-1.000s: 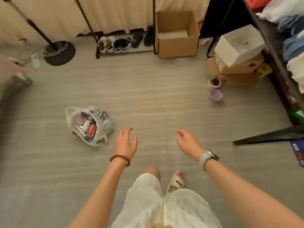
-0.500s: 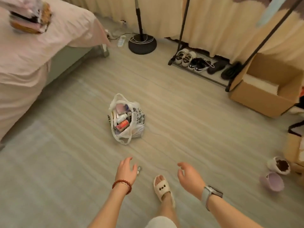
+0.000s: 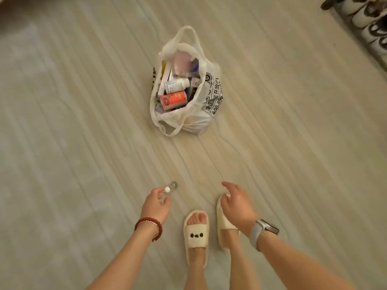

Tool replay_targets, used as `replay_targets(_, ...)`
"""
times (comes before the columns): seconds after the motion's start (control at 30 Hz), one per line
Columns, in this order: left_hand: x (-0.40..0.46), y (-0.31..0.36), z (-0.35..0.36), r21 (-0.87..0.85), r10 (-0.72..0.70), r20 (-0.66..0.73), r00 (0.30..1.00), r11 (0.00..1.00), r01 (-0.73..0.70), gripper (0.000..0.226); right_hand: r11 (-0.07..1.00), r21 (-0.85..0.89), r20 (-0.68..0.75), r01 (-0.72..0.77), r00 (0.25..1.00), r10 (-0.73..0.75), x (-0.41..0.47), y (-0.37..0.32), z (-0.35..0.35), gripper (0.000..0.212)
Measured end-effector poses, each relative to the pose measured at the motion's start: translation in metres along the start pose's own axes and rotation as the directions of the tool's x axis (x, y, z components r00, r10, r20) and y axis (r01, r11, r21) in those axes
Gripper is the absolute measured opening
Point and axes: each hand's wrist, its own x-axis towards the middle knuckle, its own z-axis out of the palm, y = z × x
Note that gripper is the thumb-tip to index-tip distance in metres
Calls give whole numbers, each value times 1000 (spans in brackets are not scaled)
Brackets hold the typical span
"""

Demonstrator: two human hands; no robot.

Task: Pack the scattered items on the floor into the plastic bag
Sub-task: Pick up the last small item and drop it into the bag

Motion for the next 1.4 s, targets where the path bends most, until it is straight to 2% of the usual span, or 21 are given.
replay_targets(0.1, 81, -54, 52, 120, -75, 39, 996, 990, 70, 41, 951, -281, 78, 125, 991, -108, 85, 40, 53, 49)
replay_targets(0.17, 132, -83, 85, 234, -75, 75, 994, 971, 56, 45, 896, -402, 146, 187, 979, -140, 134, 67, 83, 53)
replay_targets(0.37, 229, -126, 149, 480, 66, 50, 997, 873, -82, 64, 784, -557, 276, 274, 951, -137, 229, 103, 144, 61)
replay_targets(0.43, 245, -132, 159, 517, 150, -36, 988, 849, -110, 55, 708, -622, 311, 334, 935, -168, 249, 109, 154, 65)
replay_targets(0.5, 250, -131, 162, 462, 177, -134, 975, 882, -97, 40, 669, -650, 352, 360, 923, -155, 259, 111, 157, 69)
replay_targets(0.6, 239, -119, 154, 247, 52, -160, 986, 969, -11, 34, 648, -665, 427, 372, 901, -79, 260, 105, 145, 70)
replay_targets(0.7, 213, -91, 128, 82, -30, -132, 991, 996, 41, 26, 725, -632, 388, 274, 922, -11, 246, 79, 117, 60)
replay_targets(0.83, 176, -30, 76, 10, -8, -156, 988, 1000, 10, 13, 835, -516, 306, 190, 952, -27, 213, 30, 60, 52)
replay_targets(0.97, 149, 55, 14, -142, -56, -233, 971, 990, 23, 23, 894, -421, 288, 153, 957, -28, 186, -30, -11, 48)
replay_targets(1.13, 138, 155, -44, -275, -11, -298, 954, 959, -74, 32, 958, -281, 212, 48, 977, 13, 175, -89, -83, 45)
replay_targets(1.33, 181, 218, -69, -411, -28, -203, 979, 910, -59, 34, 979, -196, 132, -63, 987, 90, 207, -139, -127, 42)
replay_targets(1.4, 211, 223, -63, -376, -24, -142, 990, 926, -31, 36, 987, -135, 106, -86, 989, 101, 230, -150, -129, 41)
